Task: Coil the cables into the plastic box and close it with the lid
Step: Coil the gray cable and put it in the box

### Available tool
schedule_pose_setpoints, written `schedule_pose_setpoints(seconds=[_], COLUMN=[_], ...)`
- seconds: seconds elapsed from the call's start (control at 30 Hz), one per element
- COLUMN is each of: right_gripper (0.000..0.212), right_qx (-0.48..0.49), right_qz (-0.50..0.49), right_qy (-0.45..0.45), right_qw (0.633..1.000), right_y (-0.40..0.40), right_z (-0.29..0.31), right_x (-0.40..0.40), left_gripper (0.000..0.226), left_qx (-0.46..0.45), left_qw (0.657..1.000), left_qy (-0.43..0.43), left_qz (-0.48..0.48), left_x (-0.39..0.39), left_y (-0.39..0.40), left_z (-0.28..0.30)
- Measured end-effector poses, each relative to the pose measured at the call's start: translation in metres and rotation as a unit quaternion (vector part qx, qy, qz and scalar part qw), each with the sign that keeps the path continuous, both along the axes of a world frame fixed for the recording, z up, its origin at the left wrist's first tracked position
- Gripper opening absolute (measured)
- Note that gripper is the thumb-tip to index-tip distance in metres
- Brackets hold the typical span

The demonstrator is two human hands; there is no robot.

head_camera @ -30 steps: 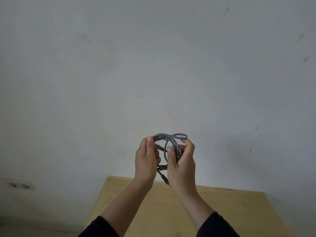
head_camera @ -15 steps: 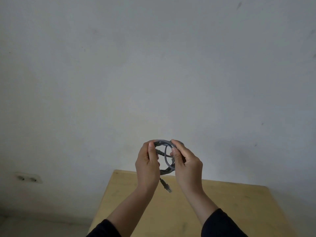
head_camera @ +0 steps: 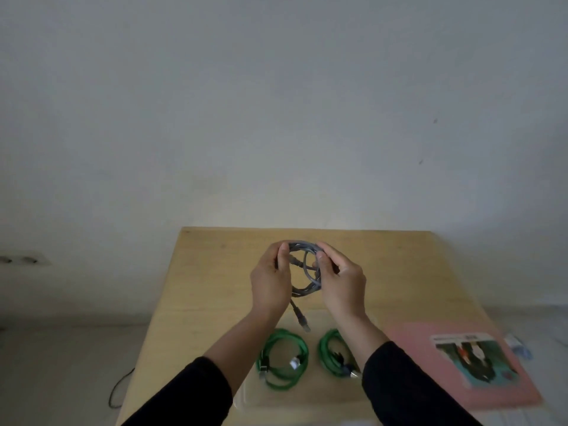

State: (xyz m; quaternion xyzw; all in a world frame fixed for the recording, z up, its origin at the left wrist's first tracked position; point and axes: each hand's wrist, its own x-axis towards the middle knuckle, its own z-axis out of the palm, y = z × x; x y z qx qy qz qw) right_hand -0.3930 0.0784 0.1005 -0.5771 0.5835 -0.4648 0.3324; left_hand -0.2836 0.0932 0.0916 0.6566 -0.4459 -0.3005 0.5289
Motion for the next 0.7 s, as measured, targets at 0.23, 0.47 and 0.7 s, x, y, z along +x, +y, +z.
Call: schedule_pose_setpoints(seconds=[0.23,0.47,0.7], right_gripper=[0.025,0.025,0.025], right_qx=[0.061,0.094,0.062], right_qz=[0.018,0.060,0.056], right_qy=[0.035,0.093,0.061], right_qw=[0.997,0.989,0.995], right_y=[0.051,0.070,0.046], right_z=[-0.039,-0.079,-0.061], right_x=[-0.052,-0.089,-0.083], left_gripper=[0.031,0.027,0.027], left_qx=[0.089,0.132,0.056], left_qw=[0.995,0.980,0.988], left_qy=[-0.043,-0.138,-0.144], left_qz=[-0.024,-0.056,0.011], left_x=[-0.042,-0.063,-0.063], left_y=[0.050,0.076,0.058], left_z=[-0.049,-0.087,-0.067])
